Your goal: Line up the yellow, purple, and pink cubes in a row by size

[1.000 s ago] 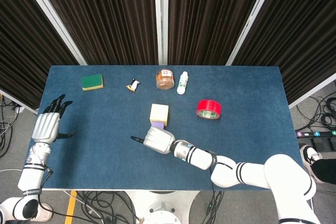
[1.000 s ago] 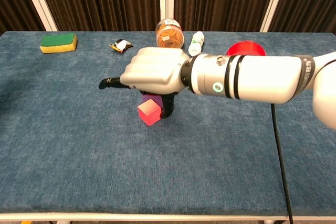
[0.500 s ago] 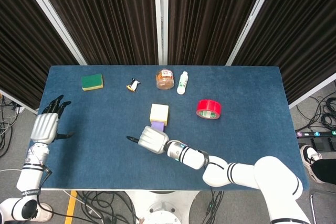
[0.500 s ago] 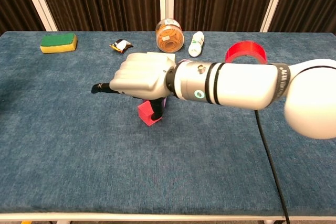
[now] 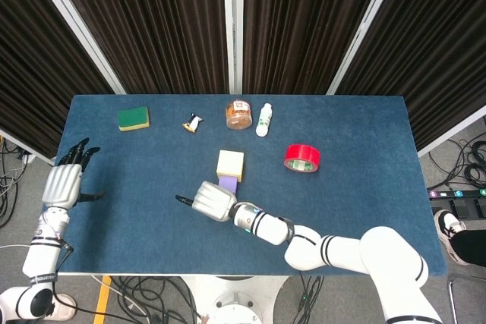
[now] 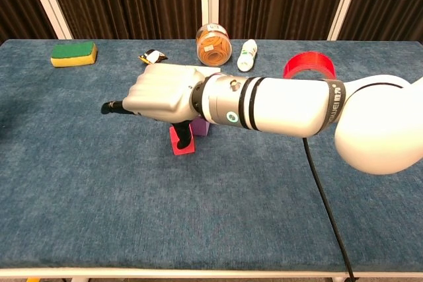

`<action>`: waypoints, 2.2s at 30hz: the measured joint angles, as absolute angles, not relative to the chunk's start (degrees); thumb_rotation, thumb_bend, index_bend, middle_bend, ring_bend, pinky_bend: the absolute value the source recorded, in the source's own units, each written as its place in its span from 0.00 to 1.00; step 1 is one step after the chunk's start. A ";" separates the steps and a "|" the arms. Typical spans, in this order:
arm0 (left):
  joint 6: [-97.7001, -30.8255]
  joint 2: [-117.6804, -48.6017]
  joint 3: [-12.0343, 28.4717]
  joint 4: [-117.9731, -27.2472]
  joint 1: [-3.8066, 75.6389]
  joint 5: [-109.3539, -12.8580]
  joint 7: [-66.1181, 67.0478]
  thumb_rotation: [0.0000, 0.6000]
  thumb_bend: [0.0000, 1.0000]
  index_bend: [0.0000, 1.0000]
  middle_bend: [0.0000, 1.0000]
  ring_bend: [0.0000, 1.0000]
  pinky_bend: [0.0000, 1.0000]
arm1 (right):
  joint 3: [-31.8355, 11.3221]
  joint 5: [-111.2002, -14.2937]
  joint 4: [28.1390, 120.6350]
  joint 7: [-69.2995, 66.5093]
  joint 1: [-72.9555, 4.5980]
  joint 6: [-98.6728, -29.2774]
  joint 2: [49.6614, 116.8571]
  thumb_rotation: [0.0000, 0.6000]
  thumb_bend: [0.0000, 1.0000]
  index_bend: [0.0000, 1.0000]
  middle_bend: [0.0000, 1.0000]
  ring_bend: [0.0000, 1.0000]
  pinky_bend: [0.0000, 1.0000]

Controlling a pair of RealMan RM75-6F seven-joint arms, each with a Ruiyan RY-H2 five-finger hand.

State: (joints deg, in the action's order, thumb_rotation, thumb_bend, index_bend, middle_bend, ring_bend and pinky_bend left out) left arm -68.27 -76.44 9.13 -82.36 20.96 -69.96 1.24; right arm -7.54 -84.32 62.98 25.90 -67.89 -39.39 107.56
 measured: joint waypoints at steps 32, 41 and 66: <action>-68.17 -76.42 8.76 -82.50 20.62 -70.54 1.65 1.00 0.03 0.20 0.07 0.09 0.21 | -6.40 -73.39 72.29 33.73 -71.33 -30.46 99.66 1.00 0.81 0.36 0.89 0.93 1.00; -68.23 -76.44 8.73 -82.53 20.48 -70.52 1.61 1.00 0.03 0.20 0.06 0.09 0.21 | -5.23 -69.13 72.63 37.86 -71.82 -30.99 99.43 1.00 0.81 0.37 0.89 0.93 1.00; -67.74 -76.59 8.93 -82.34 20.76 -70.43 1.62 1.00 0.03 0.20 0.06 0.09 0.21 | -2.60 -63.66 75.44 42.64 -72.85 -35.00 97.72 1.00 0.62 0.22 0.88 0.93 1.00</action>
